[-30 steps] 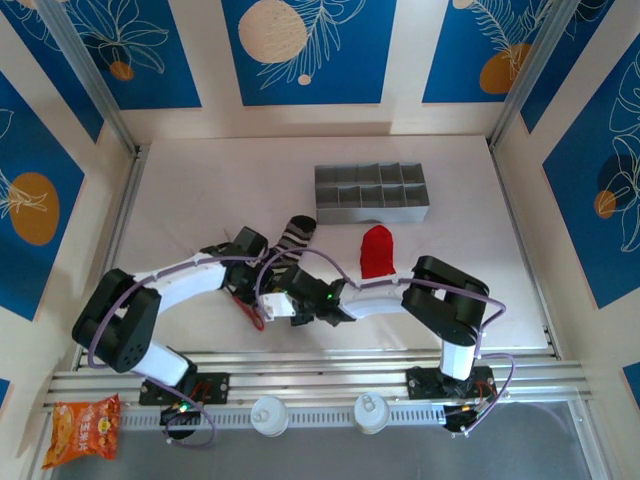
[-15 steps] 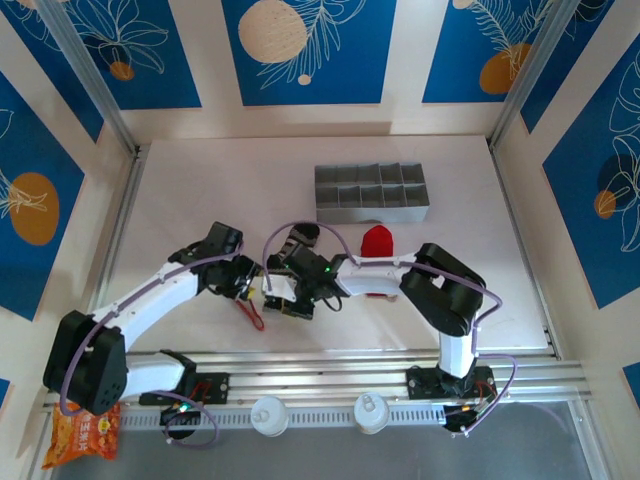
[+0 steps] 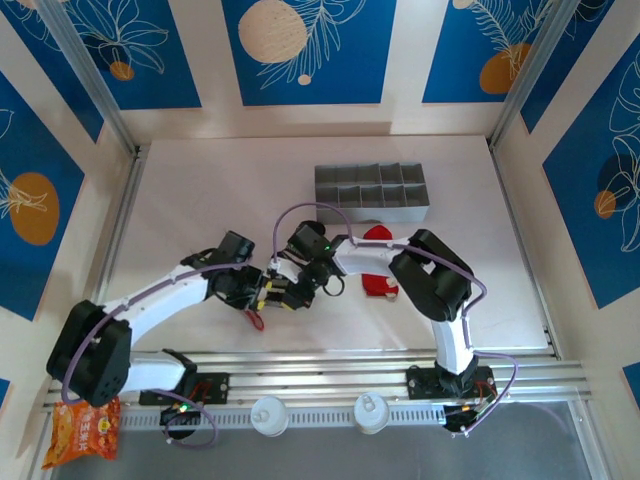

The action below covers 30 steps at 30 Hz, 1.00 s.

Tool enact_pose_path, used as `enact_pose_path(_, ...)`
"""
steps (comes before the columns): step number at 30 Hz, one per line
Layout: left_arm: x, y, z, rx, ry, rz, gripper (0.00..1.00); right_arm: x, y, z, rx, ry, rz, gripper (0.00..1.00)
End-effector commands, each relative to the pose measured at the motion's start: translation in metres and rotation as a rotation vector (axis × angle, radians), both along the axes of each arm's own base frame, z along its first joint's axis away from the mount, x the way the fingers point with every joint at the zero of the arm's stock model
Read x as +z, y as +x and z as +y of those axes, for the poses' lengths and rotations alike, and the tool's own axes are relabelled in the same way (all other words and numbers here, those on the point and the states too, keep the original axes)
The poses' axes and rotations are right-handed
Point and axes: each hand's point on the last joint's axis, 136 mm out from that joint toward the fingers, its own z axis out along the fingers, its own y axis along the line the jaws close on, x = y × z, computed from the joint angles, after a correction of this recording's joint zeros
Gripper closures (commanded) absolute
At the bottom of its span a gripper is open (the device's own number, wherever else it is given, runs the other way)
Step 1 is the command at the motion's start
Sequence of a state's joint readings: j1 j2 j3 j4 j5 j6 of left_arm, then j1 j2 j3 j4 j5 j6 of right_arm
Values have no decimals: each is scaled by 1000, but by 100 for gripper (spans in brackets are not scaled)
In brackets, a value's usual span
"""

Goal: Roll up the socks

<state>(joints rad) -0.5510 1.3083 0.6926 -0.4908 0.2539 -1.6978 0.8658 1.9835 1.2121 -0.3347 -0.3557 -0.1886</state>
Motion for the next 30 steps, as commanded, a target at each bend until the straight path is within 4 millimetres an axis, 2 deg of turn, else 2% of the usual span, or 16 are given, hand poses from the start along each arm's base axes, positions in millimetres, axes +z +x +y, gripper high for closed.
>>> enact_pose_path(1,3,-6,-13,-5,-19,57,62,-6,-4,-1,-30,-23,107,100)
enact_pose_path(4,-1,-8,-19,-10,-21,82,61,-7,1,-2,-55,-14,157,100)
enact_pose_path(9,-6,-10,-16,9,23,106,61,-5,5,-5,-78,6,217,100)
enact_pose_path(14,-17,4,-17,33,47,82,59,-4,6,-7,-88,17,245,100)
enact_pose_path(23,-38,12,-8,18,132,96,61,-2,4,-7,-78,29,229,100)
enact_pose_path(27,-45,4,-4,-25,165,140,68,1,7,-8,-77,44,184,100)
enact_pose_path(30,-50,-9,6,-22,193,180,86,3,10,-9,-65,57,90,91)
